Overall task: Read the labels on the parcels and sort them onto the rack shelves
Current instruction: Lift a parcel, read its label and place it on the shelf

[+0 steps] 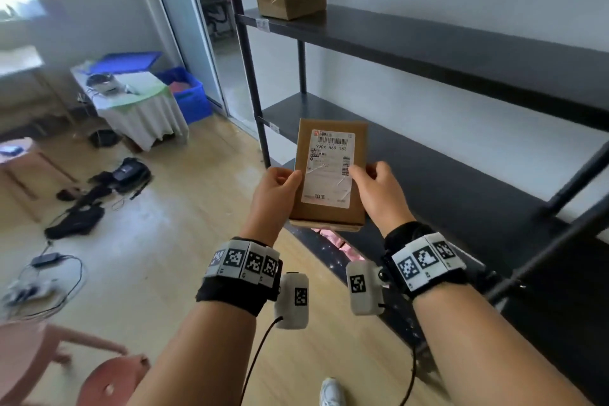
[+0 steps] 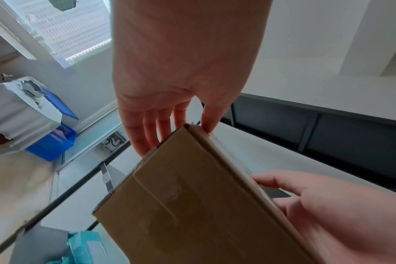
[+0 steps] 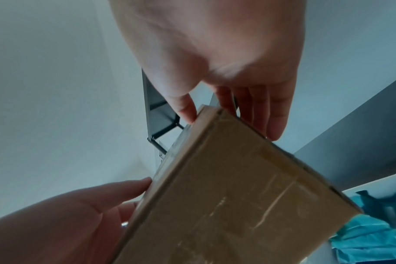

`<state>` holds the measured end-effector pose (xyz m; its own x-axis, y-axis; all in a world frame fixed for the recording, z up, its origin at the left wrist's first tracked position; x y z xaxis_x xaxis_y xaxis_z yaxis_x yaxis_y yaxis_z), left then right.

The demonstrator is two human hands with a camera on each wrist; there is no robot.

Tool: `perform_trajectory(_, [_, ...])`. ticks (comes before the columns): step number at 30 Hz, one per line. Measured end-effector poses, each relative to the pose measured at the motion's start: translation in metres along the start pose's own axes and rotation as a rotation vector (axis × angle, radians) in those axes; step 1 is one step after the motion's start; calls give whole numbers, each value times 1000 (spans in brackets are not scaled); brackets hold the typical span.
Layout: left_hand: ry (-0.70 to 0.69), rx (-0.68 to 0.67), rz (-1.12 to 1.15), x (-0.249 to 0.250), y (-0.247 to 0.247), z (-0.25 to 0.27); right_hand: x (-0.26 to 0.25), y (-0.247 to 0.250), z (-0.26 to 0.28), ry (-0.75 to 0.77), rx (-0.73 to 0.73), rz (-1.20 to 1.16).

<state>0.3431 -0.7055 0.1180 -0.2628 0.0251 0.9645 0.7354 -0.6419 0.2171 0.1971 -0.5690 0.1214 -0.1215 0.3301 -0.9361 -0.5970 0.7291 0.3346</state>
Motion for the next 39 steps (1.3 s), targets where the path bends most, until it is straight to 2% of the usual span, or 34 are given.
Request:
perform_trajectory(9, [72, 180, -15, -2, 75, -115, -36, -100, -127, 7, -147, 33])
perform_trajectory(14, [109, 175, -10, -21, 105, -166, -43, -147, -171, 6, -186, 93])
perform_trajectory(19, [95, 77, -14, -29, 132, -237, -54, -191, -222, -34, -158, 158])
perform_trajectory(24, [74, -97, -84, -31, 155, -318, -63, -227, -270, -108, -53, 117])
perform_trajectory(29, [58, -214, -165, -30, 171, -386, -67, -251, -305, -194, 16, 75])
perform_trajectory(34, [57, -330, -230, -25, 157, -435, -61, -256, -335, -245, 110, 80])
perform_trajectory(39, [41, -376, -258, -24, 129, -488, -51, -241, -381, -274, 153, 129])
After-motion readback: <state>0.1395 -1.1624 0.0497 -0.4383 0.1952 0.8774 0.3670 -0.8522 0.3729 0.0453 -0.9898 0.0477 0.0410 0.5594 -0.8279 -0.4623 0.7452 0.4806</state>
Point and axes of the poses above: each hand's wrist, its own z-axis away from the middle knuckle, its own y-axis out of the back of the hand, x = y × z, the point moved 8 cm from there along -z, towards the middle knuckle, and after that the axes turned 5 degrees about -x, right-handed, at the moved point
